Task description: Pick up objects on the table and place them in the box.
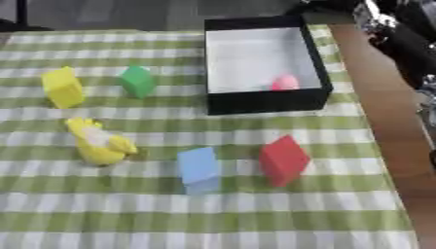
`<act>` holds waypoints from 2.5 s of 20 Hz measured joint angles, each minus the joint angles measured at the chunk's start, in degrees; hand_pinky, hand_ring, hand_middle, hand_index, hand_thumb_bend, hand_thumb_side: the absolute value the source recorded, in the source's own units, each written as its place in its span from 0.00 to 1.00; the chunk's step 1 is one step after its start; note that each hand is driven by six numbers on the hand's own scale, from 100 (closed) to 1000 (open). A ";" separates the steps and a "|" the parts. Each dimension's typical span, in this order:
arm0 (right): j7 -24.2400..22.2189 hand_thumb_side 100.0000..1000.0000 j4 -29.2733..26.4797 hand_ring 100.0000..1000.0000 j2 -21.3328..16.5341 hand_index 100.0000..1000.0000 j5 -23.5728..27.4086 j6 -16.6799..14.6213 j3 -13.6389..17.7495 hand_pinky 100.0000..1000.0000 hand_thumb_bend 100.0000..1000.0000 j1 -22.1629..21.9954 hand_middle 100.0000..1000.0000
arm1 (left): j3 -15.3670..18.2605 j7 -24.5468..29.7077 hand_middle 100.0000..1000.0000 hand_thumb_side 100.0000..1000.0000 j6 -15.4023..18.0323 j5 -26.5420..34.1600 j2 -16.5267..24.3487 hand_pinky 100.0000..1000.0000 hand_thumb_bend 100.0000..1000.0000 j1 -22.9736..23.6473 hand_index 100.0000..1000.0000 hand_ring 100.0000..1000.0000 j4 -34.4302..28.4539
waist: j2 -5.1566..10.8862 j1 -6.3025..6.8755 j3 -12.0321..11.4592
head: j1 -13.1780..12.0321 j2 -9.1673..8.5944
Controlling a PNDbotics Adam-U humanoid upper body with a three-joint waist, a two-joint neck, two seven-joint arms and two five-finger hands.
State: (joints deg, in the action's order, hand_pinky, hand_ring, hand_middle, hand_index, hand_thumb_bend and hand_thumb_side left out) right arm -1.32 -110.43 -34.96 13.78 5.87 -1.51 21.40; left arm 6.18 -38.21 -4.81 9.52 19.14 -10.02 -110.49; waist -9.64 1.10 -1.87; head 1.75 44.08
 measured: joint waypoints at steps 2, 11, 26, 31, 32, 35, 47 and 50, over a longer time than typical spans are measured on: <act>-0.22 0.43 -0.17 0.77 -0.83 0.80 0.07 0.02 -0.33 0.91 0.00 0.22 0.76 | 0.00 0.00 0.75 0.55 0.00 0.00 0.00 0.67 0.28 0.01 0.83 0.71 0.00 | 0.00 0.00 0.02 | 0.00 0.00; -5.14 0.35 -2.66 0.77 -14.06 0.81 2.70 -0.32 -4.38 0.90 0.00 1.87 0.77 | -0.01 0.21 0.75 0.55 -0.19 0.00 0.03 0.67 0.27 0.20 0.83 0.71 0.05 | 0.00 -0.02 0.31 | 0.00 0.01; -31.57 0.37 -3.33 0.79 -32.88 0.83 -1.31 -16.26 -6.19 0.88 0.03 5.12 0.79 | -0.08 1.00 0.76 0.55 -0.91 -0.04 0.57 0.67 0.27 0.41 0.83 0.71 0.31 | 0.00 -0.05 0.37 | -0.04 0.13; -36.92 0.44 -3.52 0.79 -35.45 0.85 -1.99 -19.45 -8.09 0.88 0.13 5.78 0.79 | -0.40 1.19 0.76 0.55 -1.04 -0.04 0.59 0.67 0.27 0.38 0.83 0.71 0.31 | 0.00 -0.07 0.15 | 0.02 0.13; -37.43 0.44 -3.52 0.79 -35.70 0.85 -1.98 -19.78 -8.61 0.88 0.14 5.85 0.79 | -0.41 1.26 0.76 0.55 -1.07 -0.04 0.60 0.67 0.27 0.36 0.83 0.71 0.31 | 0.00 -0.07 0.06 | 0.03 0.13; -38.34 0.46 -3.53 0.79 -35.79 0.85 -1.97 -20.14 -10.19 0.88 0.15 6.39 0.79 | -0.47 1.45 0.76 0.55 -1.12 -0.04 0.61 0.67 0.27 0.15 0.83 0.71 0.31 | 0.00 -0.07 -0.08 | 0.16 0.14; -39.38 0.14 -3.53 0.81 -34.86 0.87 -7.53 -18.71 -16.80 0.88 0.37 7.38 0.81 | -0.79 1.80 0.76 0.55 -1.23 -0.01 1.01 0.67 0.27 -0.14 0.83 0.71 0.31 | 0.00 -0.07 -0.35 | 0.52 0.14; -39.63 0.17 -3.53 0.81 -33.40 0.87 -10.21 -17.62 -18.51 0.88 0.38 8.00 0.81 | -0.95 1.82 0.76 0.55 -1.22 -0.01 1.01 0.67 0.27 -0.14 0.83 0.71 0.31 | 0.00 -0.07 -0.45 | 0.50 0.14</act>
State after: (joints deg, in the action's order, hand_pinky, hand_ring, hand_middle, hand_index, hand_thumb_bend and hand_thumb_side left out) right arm -40.95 -113.96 -68.36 3.57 -11.75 -20.02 29.41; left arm 5.23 -36.39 -6.03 9.51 20.16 -10.16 -110.18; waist -9.64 1.03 -2.32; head 2.25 44.22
